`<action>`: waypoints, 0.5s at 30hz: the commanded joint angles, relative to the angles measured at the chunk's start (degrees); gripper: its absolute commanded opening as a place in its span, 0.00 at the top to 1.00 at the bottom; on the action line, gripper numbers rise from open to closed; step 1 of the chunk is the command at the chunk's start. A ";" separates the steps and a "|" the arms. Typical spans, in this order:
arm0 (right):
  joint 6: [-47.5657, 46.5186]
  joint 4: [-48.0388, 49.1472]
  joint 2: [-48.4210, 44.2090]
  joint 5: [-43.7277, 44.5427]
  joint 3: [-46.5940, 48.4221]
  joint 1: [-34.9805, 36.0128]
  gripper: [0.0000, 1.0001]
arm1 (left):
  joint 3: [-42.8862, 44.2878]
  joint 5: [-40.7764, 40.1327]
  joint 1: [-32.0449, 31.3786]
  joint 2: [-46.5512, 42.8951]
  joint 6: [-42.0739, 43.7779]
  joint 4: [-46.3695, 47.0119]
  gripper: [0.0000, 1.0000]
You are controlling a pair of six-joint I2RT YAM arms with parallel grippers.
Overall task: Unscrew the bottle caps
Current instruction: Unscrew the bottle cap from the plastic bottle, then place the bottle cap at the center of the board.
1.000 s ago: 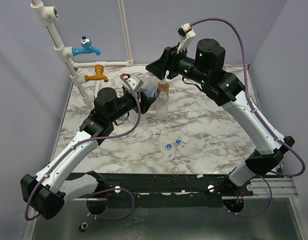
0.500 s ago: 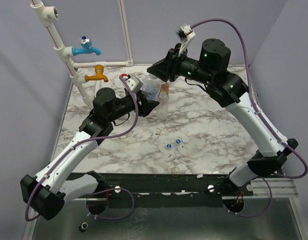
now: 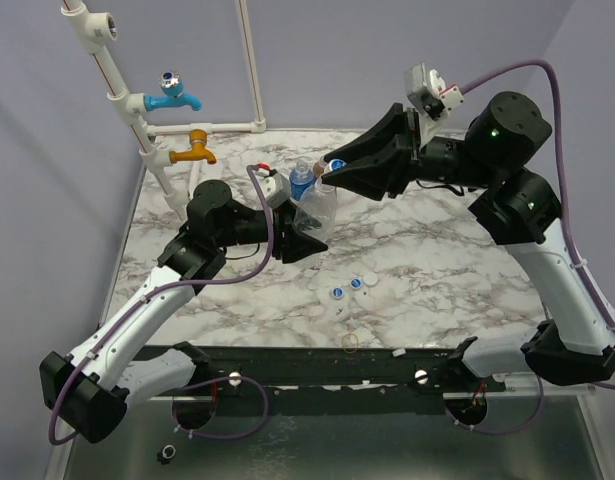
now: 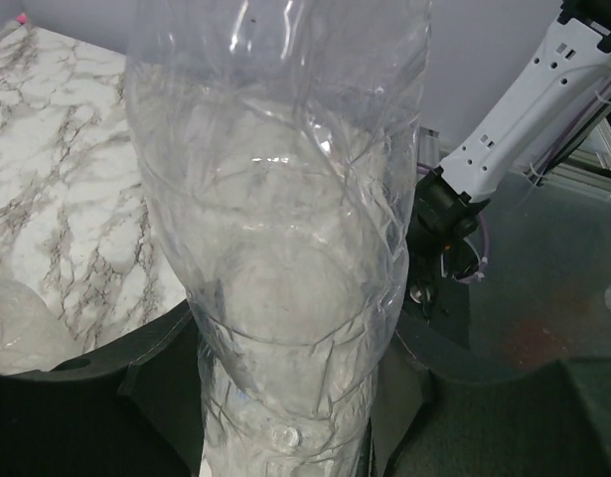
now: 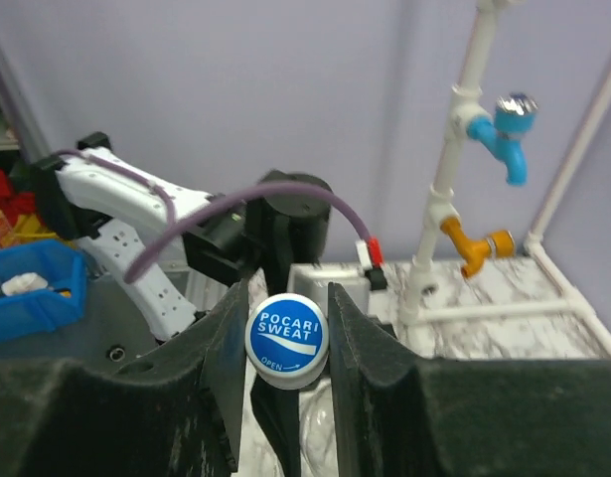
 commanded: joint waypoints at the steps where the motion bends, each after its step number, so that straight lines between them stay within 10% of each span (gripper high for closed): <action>1: -1.00 -1.42 -2.67 20.10 -9.36 -0.24 0.84 | -0.97 0.46 0.12 -1.04 2.30 -0.23 1.00; 7: 3.86 1.43 -11.00 49.87 -32.42 -0.69 0.88 | -3.65 -1.99 0.10 -3.30 5.23 -0.21 1.00; 15: 14.26 14.72 -21.71 58.82 -66.68 -0.80 0.83 | -5.50 -2.21 0.11 -4.92 7.18 -0.21 1.00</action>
